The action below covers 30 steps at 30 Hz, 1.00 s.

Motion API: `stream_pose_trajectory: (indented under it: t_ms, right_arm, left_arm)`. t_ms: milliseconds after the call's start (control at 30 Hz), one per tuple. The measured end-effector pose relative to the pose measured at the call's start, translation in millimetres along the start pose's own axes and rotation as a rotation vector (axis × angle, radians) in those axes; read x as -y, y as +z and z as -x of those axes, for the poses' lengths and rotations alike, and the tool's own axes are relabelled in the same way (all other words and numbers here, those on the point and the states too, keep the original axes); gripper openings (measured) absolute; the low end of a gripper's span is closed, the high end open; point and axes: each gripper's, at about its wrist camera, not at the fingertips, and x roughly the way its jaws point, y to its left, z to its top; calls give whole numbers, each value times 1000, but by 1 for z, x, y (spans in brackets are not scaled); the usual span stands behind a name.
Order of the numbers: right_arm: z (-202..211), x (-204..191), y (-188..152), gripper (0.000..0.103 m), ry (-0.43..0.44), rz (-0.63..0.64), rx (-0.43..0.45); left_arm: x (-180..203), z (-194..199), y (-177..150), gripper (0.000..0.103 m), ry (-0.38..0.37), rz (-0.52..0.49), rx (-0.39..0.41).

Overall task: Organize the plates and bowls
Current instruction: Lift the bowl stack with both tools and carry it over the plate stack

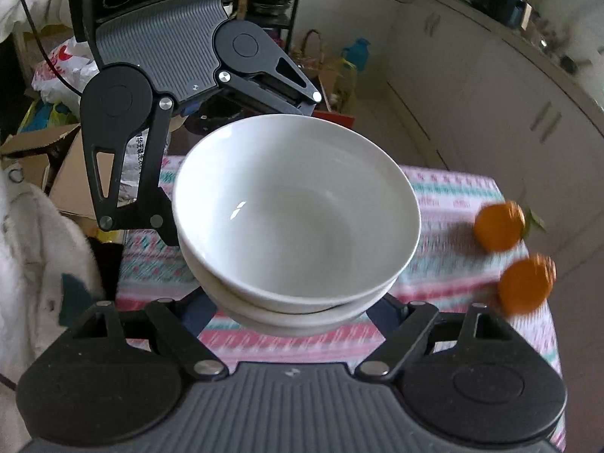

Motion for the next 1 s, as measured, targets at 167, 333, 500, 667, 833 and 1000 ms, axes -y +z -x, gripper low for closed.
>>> stream_pose_trajectory:
  t_ms: [167, 333, 500, 667, 833, 1000]
  right_arm:
    - [-33, 13, 24, 88, 32, 46, -8]
    - [-62, 28, 33, 88, 63, 27, -13]
    - [-75, 40, 32, 88, 86, -11, -14]
    - [-83, 44, 31, 88, 106, -36, -17]
    - [-88, 48, 32, 88, 126, -50, -23]
    - [-89, 49, 31, 88, 130, -65, -22]
  left_arm:
    - [-29, -2, -19, 85, 35, 44, -34]
    - [-58, -12, -34, 85, 32, 86, -68]
    - [-74, -18, -40, 85, 15, 104, -79]
    - [-75, -22, -43, 85, 3, 112, -82]
    - [-78, -24, -46, 85, -5, 128, -80]
    - [-78, -23, -48, 85, -3, 124, -68]
